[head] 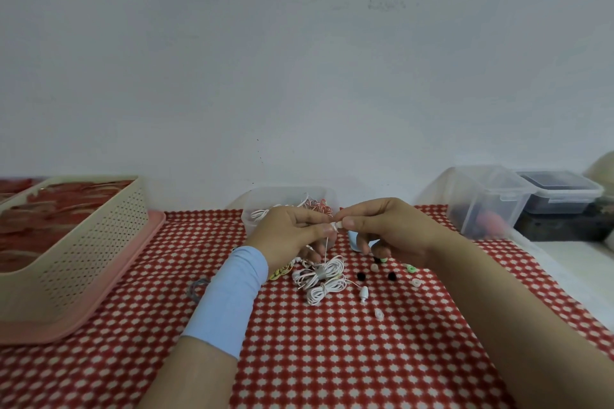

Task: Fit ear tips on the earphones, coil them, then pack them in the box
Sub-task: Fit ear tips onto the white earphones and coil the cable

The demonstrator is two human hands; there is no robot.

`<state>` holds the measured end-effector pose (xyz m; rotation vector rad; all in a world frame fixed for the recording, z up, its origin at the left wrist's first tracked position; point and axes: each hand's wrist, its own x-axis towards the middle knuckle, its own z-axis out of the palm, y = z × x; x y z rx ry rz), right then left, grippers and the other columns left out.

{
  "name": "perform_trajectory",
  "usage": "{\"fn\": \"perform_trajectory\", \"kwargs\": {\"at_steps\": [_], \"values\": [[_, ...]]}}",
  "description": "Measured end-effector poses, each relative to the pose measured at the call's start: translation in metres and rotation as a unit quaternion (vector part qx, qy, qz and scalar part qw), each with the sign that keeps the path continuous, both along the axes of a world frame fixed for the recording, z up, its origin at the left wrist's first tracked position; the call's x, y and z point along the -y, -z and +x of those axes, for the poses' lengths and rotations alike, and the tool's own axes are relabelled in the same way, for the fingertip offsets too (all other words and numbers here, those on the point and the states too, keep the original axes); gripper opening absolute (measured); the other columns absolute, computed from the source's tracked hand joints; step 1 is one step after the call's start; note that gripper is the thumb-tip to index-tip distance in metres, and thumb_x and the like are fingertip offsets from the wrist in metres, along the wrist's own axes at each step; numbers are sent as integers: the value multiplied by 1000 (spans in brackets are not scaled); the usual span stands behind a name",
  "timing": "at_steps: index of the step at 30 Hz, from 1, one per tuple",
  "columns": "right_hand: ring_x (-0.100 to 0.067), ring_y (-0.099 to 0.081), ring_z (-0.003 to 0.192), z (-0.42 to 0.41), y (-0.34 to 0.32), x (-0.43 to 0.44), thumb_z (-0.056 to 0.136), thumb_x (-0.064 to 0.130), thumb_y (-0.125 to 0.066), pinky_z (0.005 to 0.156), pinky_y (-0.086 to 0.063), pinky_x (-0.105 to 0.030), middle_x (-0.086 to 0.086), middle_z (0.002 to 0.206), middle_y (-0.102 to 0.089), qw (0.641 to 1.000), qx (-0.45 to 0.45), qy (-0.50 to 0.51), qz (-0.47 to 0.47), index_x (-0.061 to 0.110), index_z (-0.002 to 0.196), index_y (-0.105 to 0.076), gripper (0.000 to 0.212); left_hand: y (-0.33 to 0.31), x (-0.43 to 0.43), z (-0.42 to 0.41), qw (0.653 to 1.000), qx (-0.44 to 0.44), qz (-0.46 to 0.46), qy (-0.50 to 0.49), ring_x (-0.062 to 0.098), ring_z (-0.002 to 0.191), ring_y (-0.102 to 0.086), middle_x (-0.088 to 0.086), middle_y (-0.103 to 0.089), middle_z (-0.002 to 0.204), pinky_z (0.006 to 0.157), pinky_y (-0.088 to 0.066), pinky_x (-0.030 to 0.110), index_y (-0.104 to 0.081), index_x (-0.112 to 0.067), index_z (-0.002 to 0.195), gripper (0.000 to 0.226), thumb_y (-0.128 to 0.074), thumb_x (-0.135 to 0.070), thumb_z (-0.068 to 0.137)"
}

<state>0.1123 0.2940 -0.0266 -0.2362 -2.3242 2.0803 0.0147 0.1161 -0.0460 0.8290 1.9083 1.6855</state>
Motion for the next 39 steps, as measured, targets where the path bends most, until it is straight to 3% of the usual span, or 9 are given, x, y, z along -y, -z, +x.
{"fn": "perform_trajectory", "kwargs": {"at_steps": [4, 14, 17, 25, 33, 39], "values": [[-13, -55, 55, 0, 2, 0, 93, 6, -65, 38, -32, -18, -4, 73, -72, 1000, 5, -10, -24, 2, 113, -75, 22, 1, 0, 1, 1000, 15, 15, 13, 15, 61, -62, 5, -68, 66, 56, -55, 26, -73, -4, 102, 14, -68, -5, 89], [-12, -56, 57, -3, 9, -3, 79, 14, -71, 38, -35, -17, -10, 84, -72, 995, 3, -25, -95, 8, 101, -81, 25, 1, -2, 6, 998, 38, 44, 23, 11, 59, -60, 6, -70, 73, 54, -52, 21, -73, -5, 95, 10, -65, -3, 90], [-13, -57, 57, -4, 9, -2, 78, 16, -72, 39, -35, -18, -13, 88, -73, 997, 6, -30, -69, 13, 94, -83, 20, 1, -1, 4, 999, 25, 26, 20, 11, 59, -61, 5, -70, 71, 55, -52, 22, -73, -2, 97, 11, -68, -2, 88], [-19, -66, 67, 3, -3, 0, 95, 19, -67, 49, -47, -26, -14, 104, -76, 999, -13, -10, 29, 14, 108, -79, 18, -5, 1, 4, 1000, 13, 11, -11, 15, 61, -65, 8, -73, 72, 57, -56, 27, -74, -8, 93, 10, -73, -4, 84], [-23, -67, 64, 1, -3, 10, 82, 16, -83, 52, -53, -30, -10, 88, -79, 987, -65, 65, 132, 14, 90, -82, 8, -9, 0, 6, 999, -8, -11, -44, 15, 56, -67, 5, -73, 67, 54, -58, 27, -72, -6, 93, 12, -76, -4, 82], [-23, -68, 65, 1, -3, 11, 85, 18, -80, 50, -53, -30, -9, 89, -79, 984, -89, 62, 143, 18, 93, -83, 8, -11, 0, 7, 998, -13, 2, -56, 14, 56, -66, 5, -73, 68, 54, -58, 26, -72, -3, 96, 13, -75, -3, 83]]}}
